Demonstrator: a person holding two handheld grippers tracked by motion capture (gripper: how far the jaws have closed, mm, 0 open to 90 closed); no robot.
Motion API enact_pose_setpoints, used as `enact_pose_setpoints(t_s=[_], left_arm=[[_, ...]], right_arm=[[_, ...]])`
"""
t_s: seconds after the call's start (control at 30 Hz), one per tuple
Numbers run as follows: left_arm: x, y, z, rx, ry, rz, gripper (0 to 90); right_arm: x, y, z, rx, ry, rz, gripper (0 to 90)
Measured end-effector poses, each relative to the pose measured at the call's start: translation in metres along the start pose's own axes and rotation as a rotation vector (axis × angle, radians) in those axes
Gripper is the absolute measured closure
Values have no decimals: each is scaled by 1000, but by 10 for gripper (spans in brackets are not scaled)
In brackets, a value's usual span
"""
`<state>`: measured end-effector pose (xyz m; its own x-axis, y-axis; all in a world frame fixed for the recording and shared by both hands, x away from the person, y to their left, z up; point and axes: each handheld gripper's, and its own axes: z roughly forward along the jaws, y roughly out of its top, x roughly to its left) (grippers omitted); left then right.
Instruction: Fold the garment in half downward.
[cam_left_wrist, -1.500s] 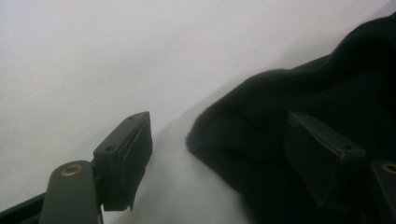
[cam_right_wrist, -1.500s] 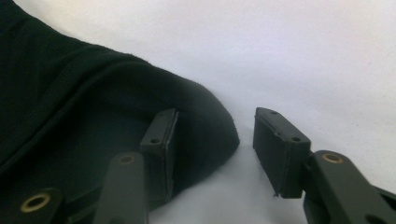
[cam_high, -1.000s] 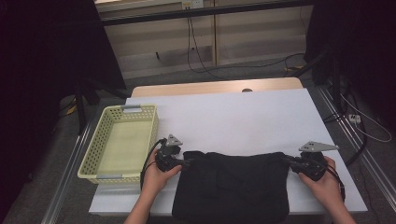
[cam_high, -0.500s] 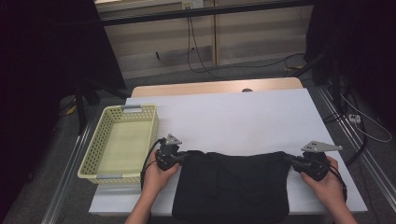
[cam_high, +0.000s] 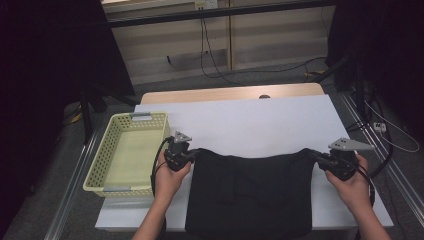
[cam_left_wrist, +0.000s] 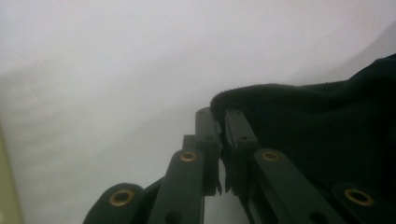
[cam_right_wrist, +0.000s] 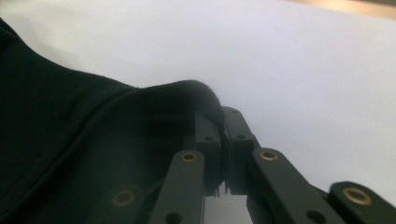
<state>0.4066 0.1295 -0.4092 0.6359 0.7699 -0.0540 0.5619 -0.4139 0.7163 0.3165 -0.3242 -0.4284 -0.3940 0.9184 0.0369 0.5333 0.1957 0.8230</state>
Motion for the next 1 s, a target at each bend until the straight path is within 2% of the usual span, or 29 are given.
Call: enact_pose_setpoints(t_s=[0.07, 0.2, 0.27, 0.3, 0.33, 0.4, 0.43, 0.47, 0.6, 0.67, 0.73, 0.8, 0.87, 0.93, 1.0], left_arm=[[4, 8, -1, -12, 6, 9, 862], [15, 19, 2, -31, 8, -18, 862], [20, 23, 6, -30, -2, -33, 862], [22, 25, 8, -32, -6, -37, 861], [23, 26, 11, -45, -14, -65, 861], [26, 29, 15, -43, -14, -66, 861], [29, 30, 15, -36, -16, -61, 861], [29, 31, 17, -49, -17, -76, 861], [34, 38, 21, -47, -15, -68, 861], [38, 43, 24, -51, -2, -72, 861], [41, 46, 29, -53, 3, -80, 860], [46, 47, 35, -31, 9, -76, 860], [48, 48, 43, -28, 0, -93, 859], [48, 47, 51, -16, -2, -93, 856], [47, 46, 58, 4, -2, -84, 851]], right_arm=[[-6, 8, 2, -12, -2, 14, 871], [-19, 23, 7, -25, -22, 19, 870], [-25, 29, 10, -58, 6, 78, 870], [-27, 32, 12, -60, 6, 84, 870], [-28, 35, 14, -58, -4, 70, 870], [-29, 39, 19, -50, -19, 39, 870], [-30, 40, 23, -50, -15, 49, 870], [-33, 40, 26, -50, -10, 61, 870], [-43, 45, 40, -39, -13, 100, 870], [-46, 50, 47, -43, -12, 117, 870], [-48, 55, 53, -38, -26, 105, 869], [-48, 59, 58, -45, -37, 100, 869], [-49, 60, 63, -51, -33, 118, 867], [-49, 59, 67, -41, -46, 108, 863], [-49, 56, 72, -23, -46, 122, 850]])
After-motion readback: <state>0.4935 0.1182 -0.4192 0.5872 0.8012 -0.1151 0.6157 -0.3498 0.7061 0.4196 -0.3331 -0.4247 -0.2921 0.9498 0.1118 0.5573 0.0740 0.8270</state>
